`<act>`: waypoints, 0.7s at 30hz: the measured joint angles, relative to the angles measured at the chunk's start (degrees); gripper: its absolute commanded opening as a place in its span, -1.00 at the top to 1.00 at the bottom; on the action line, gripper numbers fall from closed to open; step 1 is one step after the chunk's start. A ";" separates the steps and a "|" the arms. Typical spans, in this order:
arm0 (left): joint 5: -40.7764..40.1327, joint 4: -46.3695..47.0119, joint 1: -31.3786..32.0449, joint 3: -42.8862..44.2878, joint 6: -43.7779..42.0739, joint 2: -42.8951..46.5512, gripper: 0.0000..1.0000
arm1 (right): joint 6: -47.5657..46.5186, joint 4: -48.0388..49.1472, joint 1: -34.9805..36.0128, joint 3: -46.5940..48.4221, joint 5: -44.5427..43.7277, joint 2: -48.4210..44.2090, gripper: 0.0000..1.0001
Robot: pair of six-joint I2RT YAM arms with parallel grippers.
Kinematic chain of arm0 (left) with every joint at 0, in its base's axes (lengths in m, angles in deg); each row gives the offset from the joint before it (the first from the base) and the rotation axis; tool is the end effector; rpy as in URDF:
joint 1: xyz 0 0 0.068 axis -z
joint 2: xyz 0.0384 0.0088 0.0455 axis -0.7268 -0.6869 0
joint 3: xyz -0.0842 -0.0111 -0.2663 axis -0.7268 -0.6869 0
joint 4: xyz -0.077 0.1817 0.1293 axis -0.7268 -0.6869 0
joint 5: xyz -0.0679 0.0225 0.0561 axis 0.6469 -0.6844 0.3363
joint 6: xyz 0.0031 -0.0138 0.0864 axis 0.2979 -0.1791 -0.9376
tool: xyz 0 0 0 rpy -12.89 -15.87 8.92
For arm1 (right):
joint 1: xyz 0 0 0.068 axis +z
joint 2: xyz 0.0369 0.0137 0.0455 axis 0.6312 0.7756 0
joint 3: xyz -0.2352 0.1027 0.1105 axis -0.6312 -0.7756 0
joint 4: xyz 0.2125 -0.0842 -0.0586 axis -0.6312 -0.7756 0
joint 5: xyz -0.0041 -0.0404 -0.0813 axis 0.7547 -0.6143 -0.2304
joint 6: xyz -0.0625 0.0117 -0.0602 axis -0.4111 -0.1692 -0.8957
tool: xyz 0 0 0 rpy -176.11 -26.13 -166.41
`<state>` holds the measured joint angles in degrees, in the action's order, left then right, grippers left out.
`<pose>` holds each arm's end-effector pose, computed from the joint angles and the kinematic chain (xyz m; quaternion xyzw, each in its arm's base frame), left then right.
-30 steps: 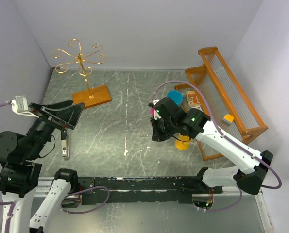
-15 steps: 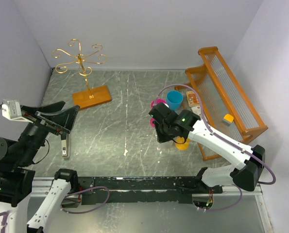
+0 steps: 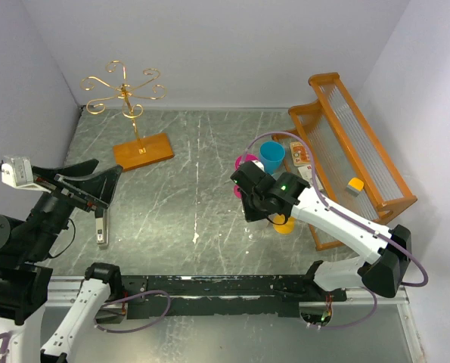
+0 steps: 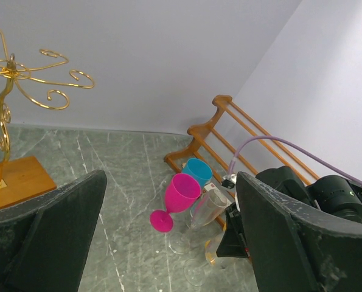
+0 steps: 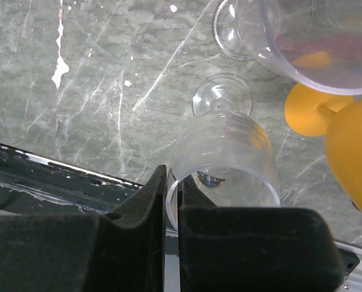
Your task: Take the wine glass off the wine glass rack
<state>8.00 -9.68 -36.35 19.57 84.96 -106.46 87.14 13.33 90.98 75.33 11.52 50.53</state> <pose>0.0396 -0.0253 0.4622 -0.0278 0.6238 -0.3489 0.6988 0.1564 0.1740 0.2766 -0.1107 0.9657 0.0784 0.2216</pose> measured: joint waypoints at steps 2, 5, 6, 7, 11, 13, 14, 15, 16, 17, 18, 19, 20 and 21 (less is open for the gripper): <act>-0.33 -0.04 0.02 0.46 0.00 -0.09 -0.96 | 0.15 0.02 0.00 -0.02 -0.04 0.00 0.79; -1.07 -0.24 0.07 1.14 0.13 -0.61 -0.96 | 0.37 0.09 0.00 -0.11 -0.13 -0.22 0.65; -1.38 -0.35 0.07 1.16 0.22 -0.72 -0.96 | 0.42 0.09 0.00 -0.20 -0.15 -0.39 0.61; -1.57 -0.50 0.09 1.16 0.31 -0.81 -0.96 | 0.44 0.04 -0.02 -0.22 -0.20 -0.63 0.53; -2.05 -0.70 0.09 1.16 1.16 -0.98 -0.96 | 0.37 0.09 0.00 -0.15 -1.01 -2.32 0.44; -2.19 -0.70 0.09 1.16 1.57 -1.03 -0.96 | 0.15 -0.02 0.00 0.22 -1.29 -2.89 0.41; -2.23 -0.70 0.09 1.16 1.81 -1.09 -0.96 | -0.09 0.09 0.00 0.57 -1.53 -3.15 0.40; -2.25 -0.70 0.09 1.16 2.01 -1.22 -0.96 | -0.28 0.11 0.00 0.83 -1.73 -3.28 0.38; -2.27 -0.74 0.09 1.20 2.27 -1.51 -0.96 | -0.55 0.11 -0.02 1.18 -1.99 -3.43 0.37; -2.29 -0.76 0.09 1.25 2.40 -1.75 -0.96 | -0.90 0.13 0.00 1.46 -2.16 -3.50 0.36; -2.38 -1.03 0.09 1.42 2.67 -2.05 -0.96 | -1.31 0.22 -0.02 1.84 -2.43 -3.54 0.34; -2.54 -1.20 0.09 1.55 2.84 -2.34 -0.96 | -1.79 0.33 -0.02 2.23 -2.64 -3.58 0.33; -2.71 -1.38 0.09 1.64 3.04 -2.51 -0.96 | -2.32 0.63 0.00 2.56 -2.86 -3.67 0.31; -2.80 -1.53 0.09 1.66 3.26 -2.58 -0.96 | -2.82 0.90 0.00 2.82 -3.06 -3.78 0.29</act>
<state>5.21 -11.21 -36.27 21.23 88.22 -109.04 84.32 14.22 90.98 78.15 8.46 46.75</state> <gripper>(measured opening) 0.982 0.330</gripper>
